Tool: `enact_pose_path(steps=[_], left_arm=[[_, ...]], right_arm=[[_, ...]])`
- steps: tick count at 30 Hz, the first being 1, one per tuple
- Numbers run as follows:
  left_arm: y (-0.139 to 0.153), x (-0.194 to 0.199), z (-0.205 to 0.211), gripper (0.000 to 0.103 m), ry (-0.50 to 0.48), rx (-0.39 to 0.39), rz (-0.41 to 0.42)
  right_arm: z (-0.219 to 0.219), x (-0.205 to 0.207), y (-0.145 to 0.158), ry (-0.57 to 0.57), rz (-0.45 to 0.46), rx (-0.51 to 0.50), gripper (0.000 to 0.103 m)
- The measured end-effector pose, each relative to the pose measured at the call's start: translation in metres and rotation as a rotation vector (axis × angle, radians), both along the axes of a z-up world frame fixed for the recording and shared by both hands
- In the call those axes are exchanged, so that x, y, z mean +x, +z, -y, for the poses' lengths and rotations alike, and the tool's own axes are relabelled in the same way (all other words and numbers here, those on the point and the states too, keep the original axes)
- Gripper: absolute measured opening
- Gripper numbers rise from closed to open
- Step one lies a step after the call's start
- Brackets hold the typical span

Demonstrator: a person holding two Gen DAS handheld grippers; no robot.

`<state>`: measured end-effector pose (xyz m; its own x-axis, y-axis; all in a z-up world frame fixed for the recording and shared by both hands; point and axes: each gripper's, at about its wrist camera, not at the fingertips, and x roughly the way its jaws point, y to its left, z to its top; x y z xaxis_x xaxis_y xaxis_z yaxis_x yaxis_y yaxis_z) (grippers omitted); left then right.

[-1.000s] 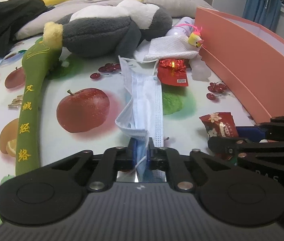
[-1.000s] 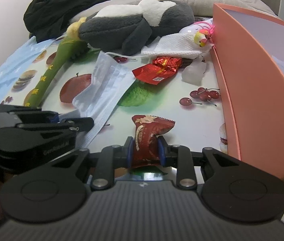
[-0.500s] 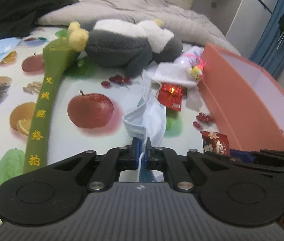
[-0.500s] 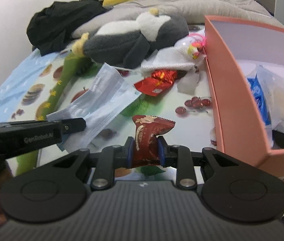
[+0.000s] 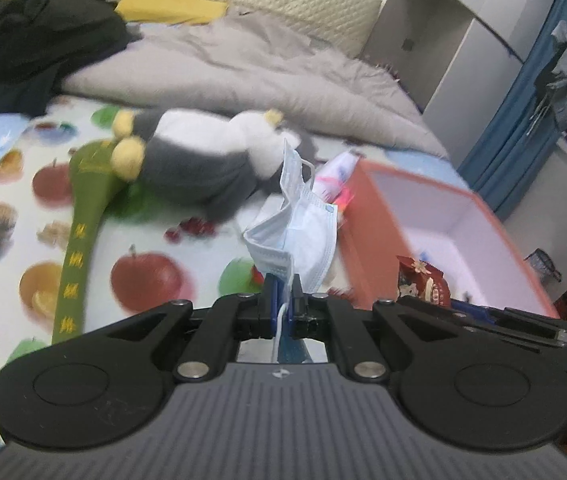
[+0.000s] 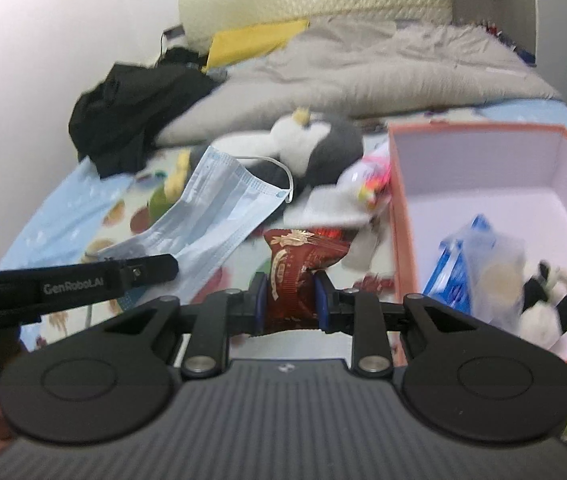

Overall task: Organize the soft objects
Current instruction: 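Carry the candy and mask over the pink box and open both grippers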

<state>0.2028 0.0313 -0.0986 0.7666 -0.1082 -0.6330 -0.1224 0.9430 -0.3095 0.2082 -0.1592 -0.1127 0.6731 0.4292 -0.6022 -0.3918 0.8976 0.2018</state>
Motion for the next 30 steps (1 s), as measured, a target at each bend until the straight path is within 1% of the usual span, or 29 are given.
enact_pose_path(steps=[6, 12, 16, 19, 22, 25, 30], left_arm=[[0.053, 0.023, 0.022, 0.006, -0.037, -0.007, 0.066], [0.103, 0.049, 0.059, 0.006, -0.11, -0.012, 0.138], [0.12, 0.073, 0.089, 0.006, -0.161, -0.02, 0.15], [0.121, 0.093, 0.118, 0.006, -0.206, -0.019, 0.137], [0.111, 0.115, 0.148, 0.006, -0.249, -0.02, 0.104], [0.092, 0.137, 0.171, 0.006, -0.279, -0.018, 0.06], [0.05, 0.176, 0.199, 0.006, -0.328, 0.004, -0.027]], right_arm=[[0.023, 0.009, 0.044, -0.041, 0.072, 0.025, 0.028], [0.053, 0.018, 0.084, -0.095, 0.142, 0.039, 0.028], [0.079, 0.027, 0.102, -0.143, 0.173, 0.041, 0.028], [0.102, 0.037, 0.104, -0.19, 0.173, 0.029, 0.028], [0.125, 0.05, 0.097, -0.234, 0.139, 0.028, 0.028], [0.148, 0.064, 0.081, -0.286, 0.099, 0.019, 0.028], [0.182, 0.089, 0.046, -0.357, 0.011, 0.013, 0.028]])
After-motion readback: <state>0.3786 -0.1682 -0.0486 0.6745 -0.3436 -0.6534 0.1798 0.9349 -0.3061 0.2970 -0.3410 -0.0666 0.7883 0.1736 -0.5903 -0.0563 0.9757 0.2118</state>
